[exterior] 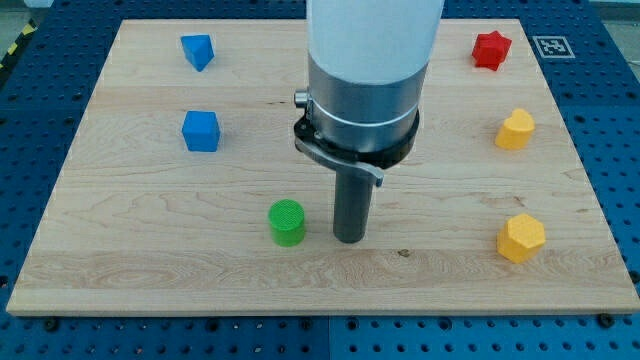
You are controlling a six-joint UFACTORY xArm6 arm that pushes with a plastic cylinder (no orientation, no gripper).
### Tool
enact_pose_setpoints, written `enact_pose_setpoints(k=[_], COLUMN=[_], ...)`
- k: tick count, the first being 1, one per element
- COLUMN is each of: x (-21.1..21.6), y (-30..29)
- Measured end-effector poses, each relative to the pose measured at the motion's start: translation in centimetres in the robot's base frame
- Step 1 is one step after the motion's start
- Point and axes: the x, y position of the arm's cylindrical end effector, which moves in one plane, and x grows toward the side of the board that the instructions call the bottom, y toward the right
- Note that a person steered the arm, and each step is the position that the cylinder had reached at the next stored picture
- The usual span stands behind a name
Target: Move the green circle parallel to the yellow hexagon
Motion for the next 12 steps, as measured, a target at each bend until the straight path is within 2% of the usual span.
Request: enact_pose_setpoints(k=[2,3,4,5,6,8,9,10,11,12], x=[-1.4,-1.3,-1.4,0.3,3.0,3.0,2.9,2.6,0.7,0.4], y=[-9.6,-12.4,-10.4,-6.8,-5.6,-14.7,-15.2,-12.8,-12.2,-14.3])
